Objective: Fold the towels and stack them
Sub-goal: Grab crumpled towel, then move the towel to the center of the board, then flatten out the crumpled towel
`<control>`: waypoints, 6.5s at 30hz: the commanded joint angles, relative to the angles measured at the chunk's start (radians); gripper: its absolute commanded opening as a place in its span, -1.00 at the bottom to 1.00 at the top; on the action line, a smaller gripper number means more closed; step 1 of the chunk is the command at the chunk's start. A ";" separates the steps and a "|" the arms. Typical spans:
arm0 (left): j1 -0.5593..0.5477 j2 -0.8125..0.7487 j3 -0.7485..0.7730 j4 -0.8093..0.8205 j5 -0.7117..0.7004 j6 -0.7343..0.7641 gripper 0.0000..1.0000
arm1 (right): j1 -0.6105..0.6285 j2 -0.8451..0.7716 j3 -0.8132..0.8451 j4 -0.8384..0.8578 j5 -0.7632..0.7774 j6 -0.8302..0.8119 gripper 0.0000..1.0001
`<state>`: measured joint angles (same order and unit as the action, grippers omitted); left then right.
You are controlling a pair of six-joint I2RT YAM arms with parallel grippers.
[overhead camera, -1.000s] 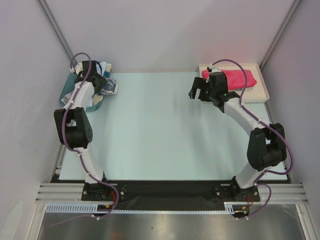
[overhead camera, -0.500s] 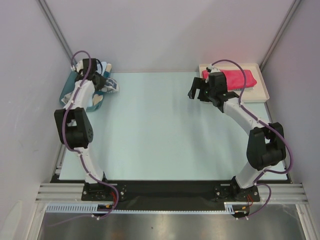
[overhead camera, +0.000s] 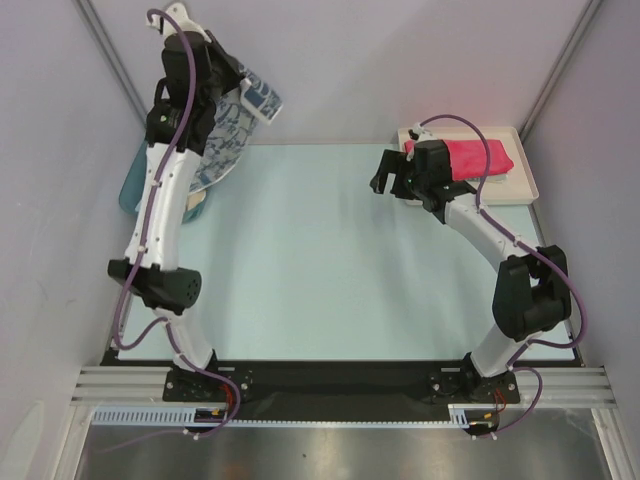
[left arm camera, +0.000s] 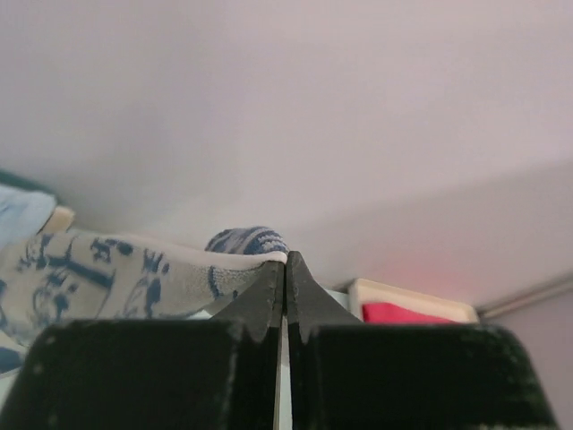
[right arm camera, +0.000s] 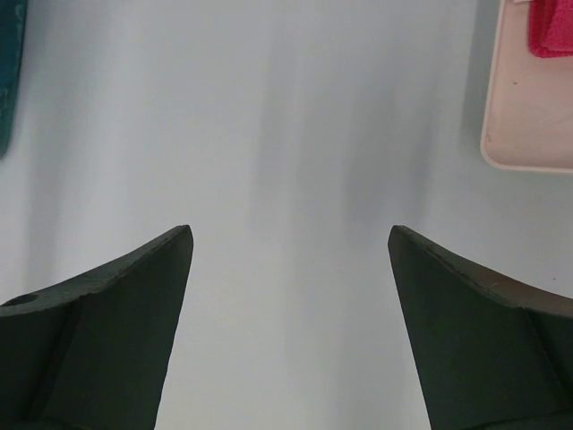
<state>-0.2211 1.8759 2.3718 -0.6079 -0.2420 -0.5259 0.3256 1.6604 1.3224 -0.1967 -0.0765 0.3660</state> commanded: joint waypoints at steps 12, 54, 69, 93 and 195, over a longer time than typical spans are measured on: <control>-0.346 -0.480 -0.603 0.259 -0.118 0.058 -0.99 | 0.050 -0.132 -0.041 0.074 0.049 0.073 0.91; -0.115 -0.428 -1.408 0.491 0.201 -0.198 -0.99 | 0.492 0.239 -0.088 0.263 0.371 0.034 0.40; -0.080 -0.417 -1.436 0.511 0.230 -0.190 -0.99 | 0.448 0.259 -0.089 0.261 0.301 0.232 0.16; -0.058 -0.432 -1.479 0.517 0.231 -0.178 -0.99 | 0.392 0.311 -0.117 0.353 0.161 0.488 0.01; 0.051 0.167 -0.865 0.835 0.638 -0.266 -0.95 | -0.129 0.512 0.528 0.089 -0.353 0.157 -1.00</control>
<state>-0.1696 2.0983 1.5757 0.2008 0.3550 -0.7856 0.1909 2.2726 1.9034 -0.1268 -0.4263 0.5011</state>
